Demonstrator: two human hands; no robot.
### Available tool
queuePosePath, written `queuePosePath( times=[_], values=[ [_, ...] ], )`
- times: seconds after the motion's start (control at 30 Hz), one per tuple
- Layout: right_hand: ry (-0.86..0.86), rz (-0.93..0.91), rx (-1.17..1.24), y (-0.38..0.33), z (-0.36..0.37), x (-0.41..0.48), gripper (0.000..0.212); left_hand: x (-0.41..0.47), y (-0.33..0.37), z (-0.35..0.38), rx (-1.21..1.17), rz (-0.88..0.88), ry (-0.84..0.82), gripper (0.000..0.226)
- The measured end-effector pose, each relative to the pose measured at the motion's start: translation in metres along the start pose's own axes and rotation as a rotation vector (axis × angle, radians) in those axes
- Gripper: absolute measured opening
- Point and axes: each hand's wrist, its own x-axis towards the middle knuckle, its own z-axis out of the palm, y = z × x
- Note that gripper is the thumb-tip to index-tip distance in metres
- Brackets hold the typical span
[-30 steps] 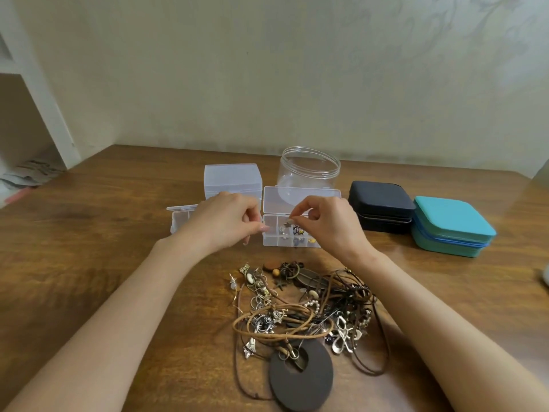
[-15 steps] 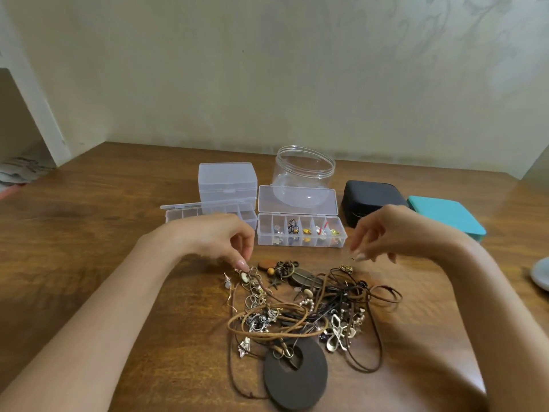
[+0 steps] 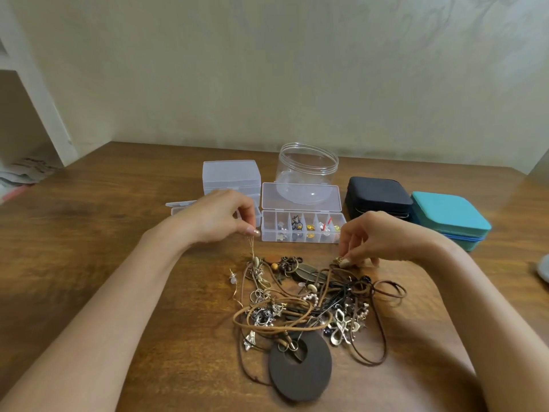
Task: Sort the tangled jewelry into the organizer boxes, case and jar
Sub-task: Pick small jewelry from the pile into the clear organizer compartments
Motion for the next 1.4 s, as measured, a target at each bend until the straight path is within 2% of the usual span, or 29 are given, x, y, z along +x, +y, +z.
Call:
queuePosePath(
  times=[0.2, 0.47, 0.57, 0.63, 0.7, 0.77, 0.87, 1.1, 1.3, 1.4],
  values=[
    [0.005, -0.042, 0.023, -0.001, 0.000, 0.000, 0.018, 0.000, 0.004, -0.002, -0.150, 0.043, 0.101, 0.010],
    [-0.006, -0.060, 0.032, -0.001, 0.003, 0.004, 0.007, -0.005, 0.011, -0.008, -0.572, 0.069, 0.123, 0.005],
    [0.018, -0.079, 0.019, -0.004, 0.001, 0.000, 0.009, -0.004, 0.015, -0.005, -0.618, 0.066, 0.121, 0.005],
    [0.154, -0.167, 0.112, -0.013, 0.002, -0.002, 0.015, -0.002, 0.015, -0.001, -0.650, 0.056, 0.137, 0.004],
    [0.213, -0.282, 0.328, -0.031, 0.009, -0.002, 0.023, 0.000, 0.016, 0.003, -0.694, 0.053, 0.155, 0.004],
    [0.133, -0.346, 0.498, -0.048, 0.025, 0.001, 0.033, 0.001, 0.017, 0.006, -0.710, 0.065, 0.156, 0.005],
    [0.076, -0.359, 0.522, -0.062, 0.046, 0.010, 0.039, 0.002, 0.017, 0.007, -0.730, 0.070, 0.161, 0.006],
    [0.272, -0.306, 0.631, -0.049, 0.039, 0.013, 0.035, 0.002, 0.014, 0.005, -0.819, 0.003, 0.152, 0.012],
    [0.280, -0.312, 0.440, -0.049, 0.041, 0.014, 0.018, 0.001, 0.016, 0.009, -0.894, -0.025, 0.097, 0.017],
    [0.355, -0.294, 0.598, -0.048, 0.043, 0.014, 0.014, 0.003, 0.016, 0.012, -0.844, -0.045, 0.083, 0.015]
  ],
)
